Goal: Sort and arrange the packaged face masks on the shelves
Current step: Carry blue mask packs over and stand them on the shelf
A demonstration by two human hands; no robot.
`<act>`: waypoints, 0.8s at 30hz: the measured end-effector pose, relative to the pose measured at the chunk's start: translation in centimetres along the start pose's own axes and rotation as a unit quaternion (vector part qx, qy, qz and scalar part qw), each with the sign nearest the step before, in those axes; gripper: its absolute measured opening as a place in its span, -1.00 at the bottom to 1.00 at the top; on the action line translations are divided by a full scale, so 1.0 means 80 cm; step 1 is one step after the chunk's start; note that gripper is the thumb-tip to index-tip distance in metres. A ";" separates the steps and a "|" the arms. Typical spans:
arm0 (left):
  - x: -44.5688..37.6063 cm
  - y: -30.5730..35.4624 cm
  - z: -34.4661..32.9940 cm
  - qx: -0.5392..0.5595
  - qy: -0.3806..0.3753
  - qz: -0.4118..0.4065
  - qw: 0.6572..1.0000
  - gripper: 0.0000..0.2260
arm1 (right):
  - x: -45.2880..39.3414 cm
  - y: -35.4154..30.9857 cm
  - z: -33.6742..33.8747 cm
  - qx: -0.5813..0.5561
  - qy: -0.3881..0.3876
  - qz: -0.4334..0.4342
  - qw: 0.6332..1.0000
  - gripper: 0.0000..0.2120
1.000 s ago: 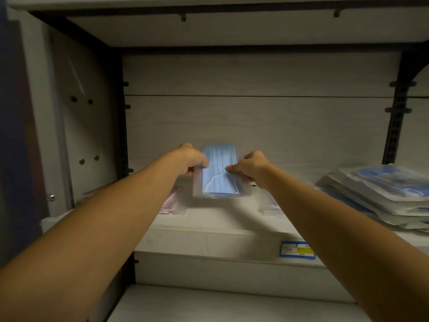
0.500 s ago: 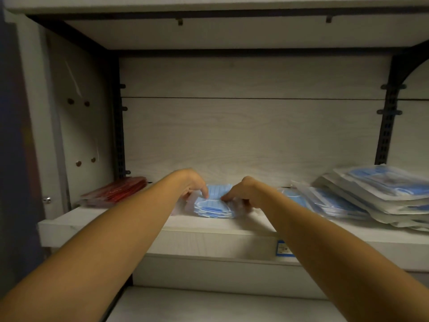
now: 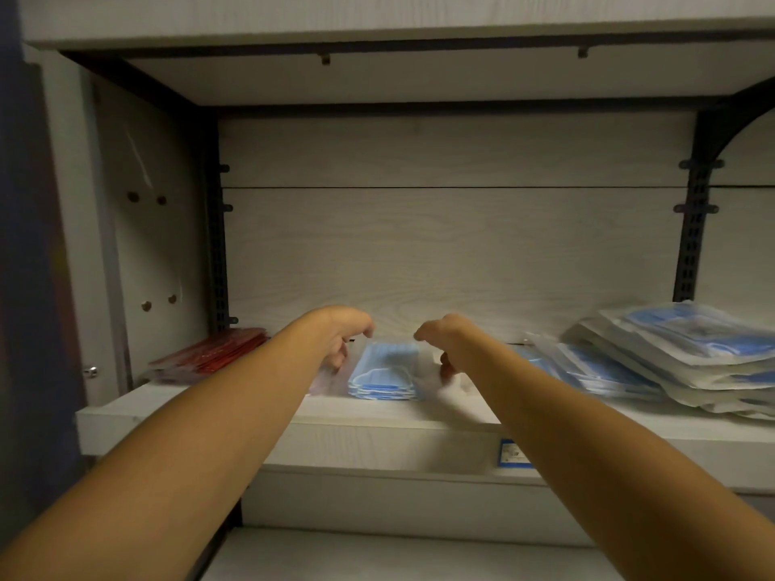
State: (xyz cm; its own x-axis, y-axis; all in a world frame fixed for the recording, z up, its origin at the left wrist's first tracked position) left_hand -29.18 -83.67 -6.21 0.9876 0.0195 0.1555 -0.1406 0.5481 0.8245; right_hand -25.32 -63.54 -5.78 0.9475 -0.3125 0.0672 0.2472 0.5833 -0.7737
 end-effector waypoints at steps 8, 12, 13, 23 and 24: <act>0.002 -0.003 -0.008 0.074 -0.003 0.026 0.997 -0.74 | 0.001 0.014 0.002 -0.189 -0.023 -0.034 0.981 -0.67; 0.000 -0.002 -0.004 0.088 0.002 0.027 0.996 -0.70 | 0.002 0.013 -0.004 -0.208 -0.020 -0.041 0.977 -0.67; 0.000 -0.001 -0.003 0.092 0.003 0.026 0.995 -0.70 | 0.002 0.012 -0.005 -0.209 -0.020 -0.040 0.977 -0.64; 0.004 0.013 -0.008 0.074 0.017 -0.032 0.997 -0.54 | 0.008 0.010 -0.008 -0.202 -0.014 -0.016 0.979 -0.75; 0.007 0.021 -0.006 0.048 0.031 -0.057 0.997 -0.59 | 0.006 0.008 -0.005 -0.195 -0.007 0.000 0.981 -0.76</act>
State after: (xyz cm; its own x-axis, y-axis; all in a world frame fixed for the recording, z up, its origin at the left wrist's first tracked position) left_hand -28.87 -82.35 -4.98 0.9995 0.0154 0.0263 -0.0305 0.4679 0.8832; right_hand -24.75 -63.58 -6.51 0.9512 -0.2998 0.0735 0.1530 0.2510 -0.9558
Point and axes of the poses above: each hand's wrist, its own x-axis away from the middle knuckle, its own z-axis out of the back of the hand, y = z × x, the point moved 9 cm from there along -x, towards the middle knuckle, and after that the axes turned 1 degree about -x, right-handed, at the moved point
